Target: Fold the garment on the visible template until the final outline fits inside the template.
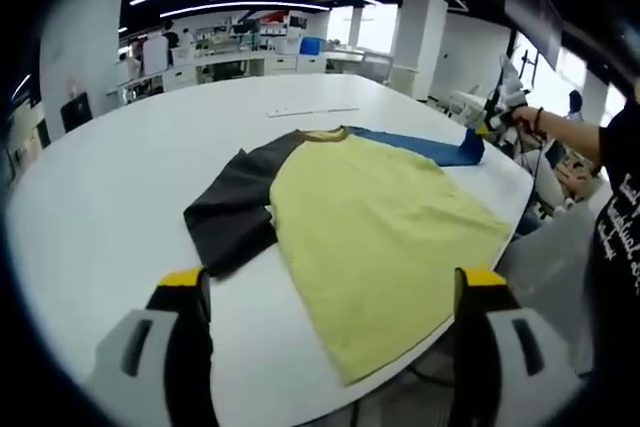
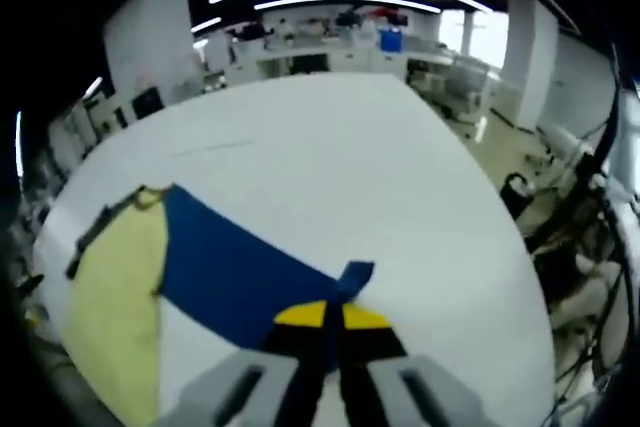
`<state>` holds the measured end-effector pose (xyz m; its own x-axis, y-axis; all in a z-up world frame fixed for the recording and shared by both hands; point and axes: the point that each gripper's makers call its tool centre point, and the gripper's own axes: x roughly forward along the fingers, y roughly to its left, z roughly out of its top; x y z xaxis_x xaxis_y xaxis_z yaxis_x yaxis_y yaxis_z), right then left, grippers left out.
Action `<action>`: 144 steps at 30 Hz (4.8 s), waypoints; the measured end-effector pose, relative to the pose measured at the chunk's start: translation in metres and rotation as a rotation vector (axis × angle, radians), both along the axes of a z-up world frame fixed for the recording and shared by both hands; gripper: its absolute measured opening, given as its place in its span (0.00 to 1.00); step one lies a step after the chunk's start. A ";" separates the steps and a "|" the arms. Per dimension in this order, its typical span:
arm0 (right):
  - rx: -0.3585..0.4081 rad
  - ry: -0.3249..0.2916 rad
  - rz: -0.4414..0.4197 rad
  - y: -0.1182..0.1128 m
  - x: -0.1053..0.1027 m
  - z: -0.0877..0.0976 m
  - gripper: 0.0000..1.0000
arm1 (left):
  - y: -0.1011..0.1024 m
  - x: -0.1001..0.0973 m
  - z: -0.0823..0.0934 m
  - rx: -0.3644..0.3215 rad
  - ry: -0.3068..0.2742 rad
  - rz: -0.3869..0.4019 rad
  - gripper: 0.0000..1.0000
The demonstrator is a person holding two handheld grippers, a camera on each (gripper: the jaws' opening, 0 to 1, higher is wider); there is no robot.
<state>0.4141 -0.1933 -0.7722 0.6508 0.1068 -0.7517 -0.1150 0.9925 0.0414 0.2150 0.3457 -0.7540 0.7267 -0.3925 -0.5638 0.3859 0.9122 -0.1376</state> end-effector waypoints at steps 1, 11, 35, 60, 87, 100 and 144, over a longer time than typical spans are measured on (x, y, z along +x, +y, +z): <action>0.002 0.000 0.004 0.003 0.001 0.001 0.00 | 0.001 0.001 0.001 0.001 -0.006 0.004 0.99; 0.026 -0.009 0.097 0.057 0.011 0.014 0.00 | 0.003 -0.001 -0.001 0.044 -0.019 -0.011 0.99; 0.130 0.001 0.231 0.159 0.029 0.013 0.00 | -0.002 -0.003 -0.006 0.030 -0.012 -0.053 0.97; 0.206 0.025 0.328 0.259 0.032 0.017 0.00 | -0.004 -0.002 -0.015 0.010 0.000 -0.069 0.95; 0.250 0.044 0.462 0.368 0.041 0.030 0.00 | -0.034 -0.008 -0.016 -0.004 0.015 -0.104 0.95; 0.269 0.036 0.545 0.411 0.037 0.039 0.00 | -0.042 -0.006 -0.014 -0.010 0.021 -0.103 0.95; 0.211 0.100 0.761 0.491 -0.024 0.000 0.00 | -0.031 -0.017 -0.020 -0.012 0.043 -0.074 0.95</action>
<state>0.3904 0.2972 -0.7718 0.2723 0.6413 -0.7174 -0.7441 0.6130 0.2656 0.1978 0.3148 -0.7743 0.6708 -0.4510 -0.5888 0.4453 0.8798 -0.1666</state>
